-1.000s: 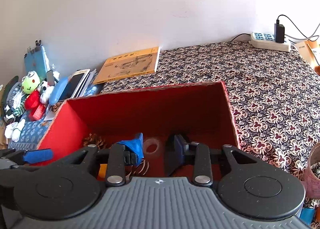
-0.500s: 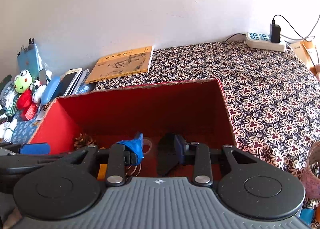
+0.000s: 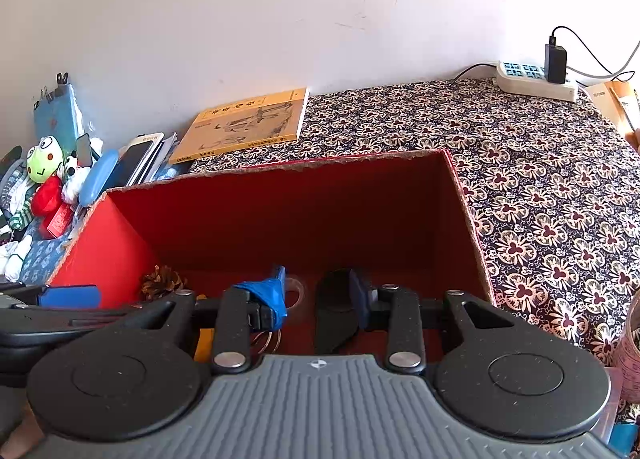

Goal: Organize rigid objects

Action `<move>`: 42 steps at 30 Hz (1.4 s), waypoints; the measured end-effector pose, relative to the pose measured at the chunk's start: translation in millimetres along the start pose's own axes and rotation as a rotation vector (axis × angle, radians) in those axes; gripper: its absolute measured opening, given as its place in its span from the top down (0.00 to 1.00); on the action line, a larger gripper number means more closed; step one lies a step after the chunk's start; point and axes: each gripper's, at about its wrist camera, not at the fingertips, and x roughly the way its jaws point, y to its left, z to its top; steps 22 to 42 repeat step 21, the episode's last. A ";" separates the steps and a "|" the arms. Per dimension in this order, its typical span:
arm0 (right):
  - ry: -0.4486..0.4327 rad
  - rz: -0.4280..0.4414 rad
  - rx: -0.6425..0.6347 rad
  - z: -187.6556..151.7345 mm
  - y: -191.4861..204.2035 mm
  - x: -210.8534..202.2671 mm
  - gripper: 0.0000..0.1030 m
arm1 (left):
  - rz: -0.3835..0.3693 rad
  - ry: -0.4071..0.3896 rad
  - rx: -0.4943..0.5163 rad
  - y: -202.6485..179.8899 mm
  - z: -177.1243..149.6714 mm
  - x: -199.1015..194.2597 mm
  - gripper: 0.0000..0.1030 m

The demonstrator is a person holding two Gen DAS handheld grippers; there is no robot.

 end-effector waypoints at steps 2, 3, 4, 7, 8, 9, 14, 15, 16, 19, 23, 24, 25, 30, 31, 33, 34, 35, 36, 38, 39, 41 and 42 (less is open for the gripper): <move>0.007 0.005 0.001 0.1 0.0 0.7 0.83 | -0.003 0.007 -0.001 -0.2 0.2 2.0 0.22; 0.011 0.007 0.003 0.1 -0.2 1.2 0.83 | -0.003 0.009 0.000 -0.3 0.0 2.6 0.22; 0.012 0.009 0.005 0.2 -0.5 1.4 0.83 | -0.003 0.010 -0.001 -0.6 -0.1 2.8 0.22; 0.008 0.011 0.003 0.5 -0.8 1.6 0.83 | -0.001 0.015 -0.001 -1.1 0.0 4.6 0.22; 0.005 0.011 0.001 0.2 -0.5 1.2 0.83 | 0.000 0.018 -0.001 -1.2 0.0 5.3 0.22; 0.001 0.011 0.000 0.2 -0.3 1.0 0.83 | 0.002 0.020 -0.001 -1.4 -0.1 6.0 0.22; 0.000 0.009 0.003 -0.3 0.1 0.6 0.83 | 0.002 0.017 0.000 -1.1 0.4 6.3 0.22; -0.001 0.008 0.003 -0.7 0.3 0.5 0.83 | 0.000 0.014 0.000 -1.3 0.4 5.9 0.23; -0.002 0.008 0.000 -0.7 0.7 0.4 0.83 | -0.004 0.009 0.000 -1.0 0.1 5.3 0.25; 0.000 0.008 -0.002 -0.4 0.5 0.5 0.83 | -0.001 -0.007 0.002 -1.1 -0.5 2.7 0.28; 0.000 0.010 0.000 -0.1 0.0 0.8 0.83 | -0.006 -0.003 -0.007 -0.3 0.0 2.9 0.28; 0.000 0.010 0.000 -0.1 0.0 0.8 0.83 | -0.006 -0.003 -0.007 -0.3 0.0 2.9 0.28; 0.000 0.010 0.000 -0.1 0.0 0.8 0.83 | -0.006 -0.003 -0.007 -0.3 0.0 2.9 0.28; 0.000 0.010 0.000 -0.1 0.0 0.8 0.83 | -0.006 -0.003 -0.007 -0.3 0.0 2.9 0.28; 0.000 0.010 0.000 -0.1 0.0 0.8 0.83 | -0.006 -0.003 -0.007 -0.3 0.0 2.9 0.28; 0.000 0.010 0.000 -0.1 0.0 0.8 0.83 | -0.006 -0.003 -0.007 -0.3 0.0 2.9 0.28; 0.000 0.010 0.000 -0.1 0.0 0.8 0.83 | -0.006 -0.003 -0.007 -0.3 0.0 2.9 0.28; 0.000 0.010 0.000 -0.1 0.0 0.8 0.83 | -0.006 -0.003 -0.007 -0.3 0.0 2.9 0.28; 0.000 0.010 0.000 -0.1 0.0 0.8 0.83 | -0.006 -0.003 -0.007 -0.3 0.0 2.9 0.28; 0.000 0.010 0.000 -0.1 0.0 0.8 0.83 | -0.006 -0.003 -0.007 -0.3 0.0 2.9 0.28; 0.000 0.010 0.000 -0.1 0.0 0.8 0.83 | -0.006 -0.003 -0.007 -0.3 0.0 2.9 0.28; 0.000 0.010 0.000 -0.1 0.0 0.8 0.83 | -0.006 -0.003 -0.007 -0.3 0.0 2.9 0.28; 0.000 0.010 0.000 -0.1 0.0 0.8 0.83 | -0.006 -0.003 -0.007 -0.3 0.0 2.9 0.28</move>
